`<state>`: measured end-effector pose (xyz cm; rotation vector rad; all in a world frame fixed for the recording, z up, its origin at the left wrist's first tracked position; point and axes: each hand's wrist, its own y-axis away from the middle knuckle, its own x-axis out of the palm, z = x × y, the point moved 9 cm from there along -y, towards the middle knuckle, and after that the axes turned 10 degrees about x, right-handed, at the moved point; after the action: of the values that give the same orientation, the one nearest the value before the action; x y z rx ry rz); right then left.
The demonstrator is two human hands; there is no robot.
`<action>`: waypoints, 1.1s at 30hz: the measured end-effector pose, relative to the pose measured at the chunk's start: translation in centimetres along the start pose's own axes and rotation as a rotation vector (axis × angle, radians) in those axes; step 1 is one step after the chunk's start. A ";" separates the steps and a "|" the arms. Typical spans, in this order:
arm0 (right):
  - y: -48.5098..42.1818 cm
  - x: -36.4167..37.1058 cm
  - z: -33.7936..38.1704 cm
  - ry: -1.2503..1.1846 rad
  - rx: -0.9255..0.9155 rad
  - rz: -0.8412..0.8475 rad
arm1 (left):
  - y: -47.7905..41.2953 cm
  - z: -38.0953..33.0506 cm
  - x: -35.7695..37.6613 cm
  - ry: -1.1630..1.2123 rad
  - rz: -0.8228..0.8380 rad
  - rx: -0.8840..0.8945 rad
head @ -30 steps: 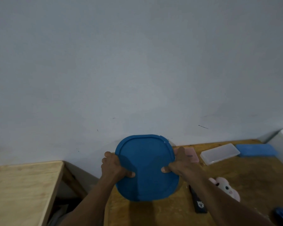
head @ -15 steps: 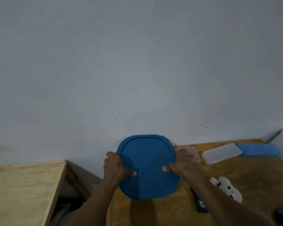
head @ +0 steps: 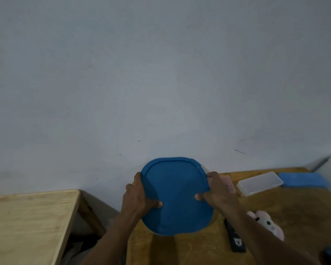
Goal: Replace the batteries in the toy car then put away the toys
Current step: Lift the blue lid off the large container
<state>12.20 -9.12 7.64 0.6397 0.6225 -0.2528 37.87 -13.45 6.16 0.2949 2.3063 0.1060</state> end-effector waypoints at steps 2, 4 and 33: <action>1.0 -0.5 0.4 0.003 -0.040 -0.020 | 0.6 -0.6 -0.5 0.009 -0.018 0.039; 2.0 -0.9 0.5 -0.010 -0.070 -0.032 | 1.5 -1.1 -1.4 0.017 -0.043 0.077; 17.8 6.0 -17.8 0.435 -0.254 -0.003 | 28.2 5.7 8.1 -0.080 0.131 -0.199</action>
<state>15.88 15.73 1.31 0.4487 1.0549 -0.0320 41.70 15.83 1.27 0.3412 2.1760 0.3799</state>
